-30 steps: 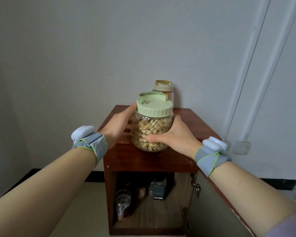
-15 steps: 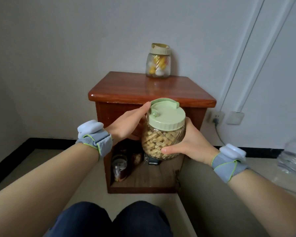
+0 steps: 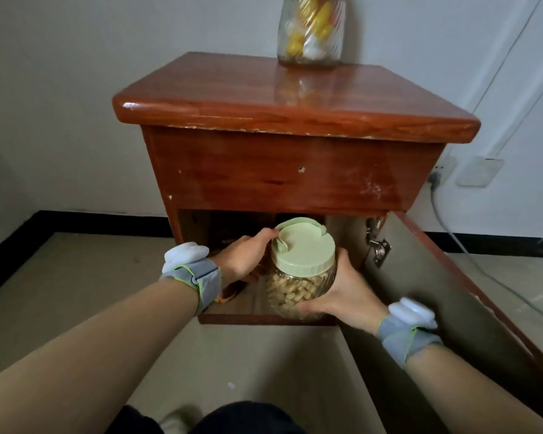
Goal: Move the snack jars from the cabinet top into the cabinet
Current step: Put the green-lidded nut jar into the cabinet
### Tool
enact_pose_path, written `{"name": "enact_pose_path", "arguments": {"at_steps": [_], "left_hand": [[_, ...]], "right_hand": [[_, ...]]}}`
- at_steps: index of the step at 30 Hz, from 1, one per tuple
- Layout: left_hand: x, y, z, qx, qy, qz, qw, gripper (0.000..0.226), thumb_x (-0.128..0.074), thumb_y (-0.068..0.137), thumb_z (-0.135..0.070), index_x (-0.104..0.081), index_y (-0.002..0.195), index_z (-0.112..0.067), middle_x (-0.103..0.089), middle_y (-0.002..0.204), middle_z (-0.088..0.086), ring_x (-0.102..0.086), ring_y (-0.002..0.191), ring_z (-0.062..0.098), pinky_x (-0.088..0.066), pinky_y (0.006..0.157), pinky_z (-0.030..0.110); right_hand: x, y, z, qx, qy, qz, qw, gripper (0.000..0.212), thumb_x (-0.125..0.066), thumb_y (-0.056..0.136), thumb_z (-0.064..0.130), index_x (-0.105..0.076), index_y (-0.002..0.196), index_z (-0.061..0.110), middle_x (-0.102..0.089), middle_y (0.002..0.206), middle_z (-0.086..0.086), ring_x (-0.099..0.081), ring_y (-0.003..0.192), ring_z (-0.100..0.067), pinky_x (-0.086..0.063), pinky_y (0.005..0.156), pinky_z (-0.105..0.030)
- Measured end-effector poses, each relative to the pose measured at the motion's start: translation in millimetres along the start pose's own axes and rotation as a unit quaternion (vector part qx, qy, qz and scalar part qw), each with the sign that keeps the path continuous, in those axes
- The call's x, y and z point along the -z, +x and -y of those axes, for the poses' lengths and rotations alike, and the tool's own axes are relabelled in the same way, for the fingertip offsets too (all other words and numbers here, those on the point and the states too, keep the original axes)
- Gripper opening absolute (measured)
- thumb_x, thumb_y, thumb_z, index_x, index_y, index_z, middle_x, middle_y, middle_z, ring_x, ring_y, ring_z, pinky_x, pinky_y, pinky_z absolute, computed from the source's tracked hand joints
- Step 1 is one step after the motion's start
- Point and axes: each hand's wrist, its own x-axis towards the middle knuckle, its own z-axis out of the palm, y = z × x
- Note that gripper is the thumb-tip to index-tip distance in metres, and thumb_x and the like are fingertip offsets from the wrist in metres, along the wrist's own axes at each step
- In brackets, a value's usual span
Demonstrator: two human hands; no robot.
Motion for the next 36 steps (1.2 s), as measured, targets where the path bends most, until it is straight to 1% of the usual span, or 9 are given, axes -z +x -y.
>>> {"name": "enact_pose_path", "arguments": {"at_steps": [5,8,16,19,22,25,29,32,36], "left_hand": [[-5,54,27,0.06,-0.017,-0.003,0.998,0.044,-0.039,0.094,-0.049,-0.059,0.106,-0.011,-0.063,0.095,0.009,-0.061,0.097,0.03,-0.049,0.095,0.04],[-7,72,39,0.075,-0.023,-0.006,0.997,0.038,-0.038,0.097,-0.043,-0.054,0.113,-0.011,-0.058,0.101,0.012,-0.057,0.093,0.028,-0.046,0.087,0.036],[-14,129,74,0.121,-0.092,-0.037,0.988,0.02,-0.055,0.093,-0.032,-0.053,0.08,-0.016,-0.053,0.074,-0.001,-0.051,0.066,0.013,-0.044,0.061,0.026],[-16,145,82,0.1,-0.083,-0.018,0.991,0.017,-0.053,0.096,-0.028,-0.057,0.105,-0.014,-0.057,0.087,0.003,-0.055,0.076,0.015,-0.042,0.056,0.018],[-11,161,96,0.041,-0.025,0.026,0.999,0.036,-0.044,0.1,-0.029,-0.052,0.129,-0.01,-0.053,0.111,0.004,-0.05,0.102,0.019,-0.049,0.08,0.03],[-10,174,111,0.003,0.038,0.044,0.998,0.025,-0.039,0.101,-0.027,-0.049,0.123,-0.024,-0.047,0.116,0.002,-0.046,0.11,0.02,-0.04,0.105,0.043],[-16,183,118,-0.031,0.034,0.018,0.999,0.026,-0.041,0.1,-0.011,-0.047,0.091,-0.034,-0.059,0.091,-0.008,-0.053,0.091,0.012,-0.044,0.07,0.002],[-14,189,129,-0.118,0.101,-0.027,0.988,0.023,-0.05,0.088,0.016,-0.051,0.101,-0.004,-0.058,0.097,0.014,-0.052,0.096,0.014,-0.044,0.078,0.011],[-5,176,115,-0.095,0.12,0.007,0.988,0.06,-0.065,0.069,-0.017,-0.053,0.125,0.003,-0.061,0.122,0.025,-0.057,0.115,0.036,-0.046,0.101,0.046]], "right_hand": [[-30,30,-27,-0.022,0.001,0.011,1.0,0.119,-0.095,0.036,0.043,-0.026,0.132,0.028,-0.046,0.135,0.012,-0.045,0.126,-0.008,-0.04,0.106,-0.033],[-44,47,-39,-0.024,-0.013,0.008,1.0,0.118,-0.096,0.047,0.027,-0.025,0.14,0.013,-0.045,0.138,0.001,-0.042,0.131,-0.013,-0.035,0.11,-0.034],[-88,98,-86,-0.094,0.014,-0.013,0.995,0.113,-0.096,0.044,0.015,-0.03,0.136,0.012,-0.046,0.127,0.004,-0.044,0.119,-0.01,-0.033,0.088,-0.014],[-106,113,-104,-0.113,0.013,-0.044,0.992,0.102,-0.095,0.039,0.013,-0.035,0.121,0.019,-0.047,0.114,0.01,-0.045,0.108,-0.006,-0.034,0.075,-0.001],[-123,124,-118,-0.148,0.042,-0.053,0.987,0.103,-0.09,0.029,0.019,-0.032,0.114,0.025,-0.053,0.116,0.003,-0.054,0.111,-0.016,-0.046,0.082,-0.019],[-132,130,-127,-0.142,0.048,-0.065,0.986,0.11,-0.084,0.021,0.031,-0.034,0.118,0.017,-0.056,0.12,-0.003,-0.055,0.113,-0.02,-0.047,0.091,-0.033],[-138,130,-135,-0.131,0.036,-0.058,0.989,0.13,-0.083,0.022,0.044,-0.032,0.136,0.006,-0.054,0.13,-0.005,-0.053,0.119,-0.018,-0.043,0.101,-0.034],[-141,130,-138,-0.146,0.03,-0.045,0.988,0.122,-0.081,0.022,0.051,-0.041,0.13,0.01,-0.061,0.122,-0.002,-0.059,0.113,-0.016,-0.049,0.097,-0.034],[-123,130,-119,-0.119,-0.002,-0.014,0.993,0.102,-0.087,0.04,0.029,-0.044,0.131,0.01,-0.063,0.121,-0.004,-0.06,0.11,-0.018,-0.049,0.091,-0.03]]}}
